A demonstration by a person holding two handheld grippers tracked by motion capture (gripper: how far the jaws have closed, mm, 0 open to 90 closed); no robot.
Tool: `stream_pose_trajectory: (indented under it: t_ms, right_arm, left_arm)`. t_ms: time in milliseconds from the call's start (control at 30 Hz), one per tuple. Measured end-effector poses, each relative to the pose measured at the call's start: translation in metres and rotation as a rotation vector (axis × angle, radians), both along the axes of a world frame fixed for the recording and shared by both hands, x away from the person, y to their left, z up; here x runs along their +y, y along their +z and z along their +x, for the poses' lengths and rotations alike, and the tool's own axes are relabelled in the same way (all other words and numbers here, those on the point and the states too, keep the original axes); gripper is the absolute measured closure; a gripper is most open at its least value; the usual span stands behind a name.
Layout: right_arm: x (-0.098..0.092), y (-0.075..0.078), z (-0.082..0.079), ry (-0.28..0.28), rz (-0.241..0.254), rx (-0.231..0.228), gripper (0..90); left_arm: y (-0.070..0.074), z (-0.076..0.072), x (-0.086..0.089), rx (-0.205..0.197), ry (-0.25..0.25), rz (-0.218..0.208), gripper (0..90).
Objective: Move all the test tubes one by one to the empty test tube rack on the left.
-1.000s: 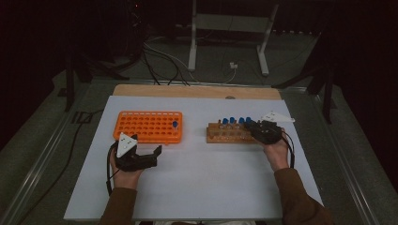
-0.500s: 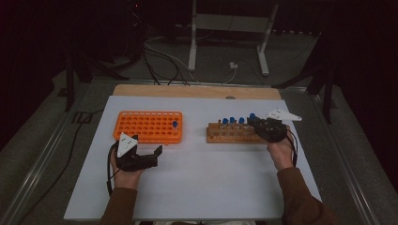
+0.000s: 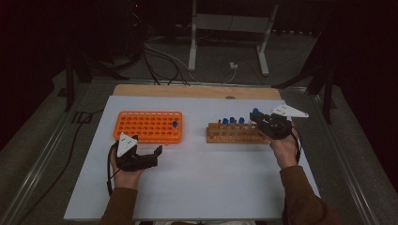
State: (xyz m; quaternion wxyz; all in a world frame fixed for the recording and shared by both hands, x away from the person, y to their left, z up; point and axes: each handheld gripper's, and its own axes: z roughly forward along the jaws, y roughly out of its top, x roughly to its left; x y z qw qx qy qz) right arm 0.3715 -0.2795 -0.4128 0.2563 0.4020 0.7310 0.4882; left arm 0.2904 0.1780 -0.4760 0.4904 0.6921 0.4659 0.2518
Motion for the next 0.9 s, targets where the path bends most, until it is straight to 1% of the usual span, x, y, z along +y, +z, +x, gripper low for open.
stream_pose_trajectory:
  t_ms: [67,167,233,333,433,533,567,633,667,900]
  right_arm:
    - [0.000,0.004,-0.001,0.009,0.006,-0.005,77.1]
    - [0.000,0.010,-0.003,0.026,0.029,-0.006,77.0]
    - [0.002,0.012,-0.004,0.038,0.031,-0.005,77.0]
    - [0.003,0.014,-0.006,0.057,0.049,0.001,77.0]
    - [0.007,0.014,-0.009,0.076,0.058,0.005,77.0]
    - [0.011,0.013,-0.010,0.094,0.061,0.010,77.0]
    - [0.013,0.013,-0.011,0.099,0.061,0.012,77.0]
    - [0.017,0.012,-0.011,0.109,0.060,0.016,77.0]
    - [0.019,0.012,-0.012,0.115,0.061,0.018,77.0]
    - [0.038,0.008,-0.012,0.157,0.070,0.027,77.0]
  left_arm:
    - [0.000,0.000,0.000,-0.001,0.002,-0.003,0.6]
    - [0.000,0.000,0.000,-0.002,0.004,-0.008,0.6]
    - [0.000,-0.001,0.000,-0.003,0.004,-0.013,0.6]
    - [0.000,-0.001,-0.001,-0.008,0.002,-0.009,0.6]
    - [0.002,-0.002,-0.003,-0.016,-0.012,0.005,0.6]
    - [0.005,-0.001,-0.006,-0.027,-0.024,0.007,0.7]
    - [0.006,0.000,-0.008,-0.035,-0.030,0.017,0.7]
    - [0.007,0.000,-0.012,-0.064,-0.043,0.030,0.7]
    - [0.008,0.001,-0.014,-0.068,-0.049,0.038,0.7]
    - [0.018,0.006,-0.025,-0.079,-0.089,0.036,0.7]
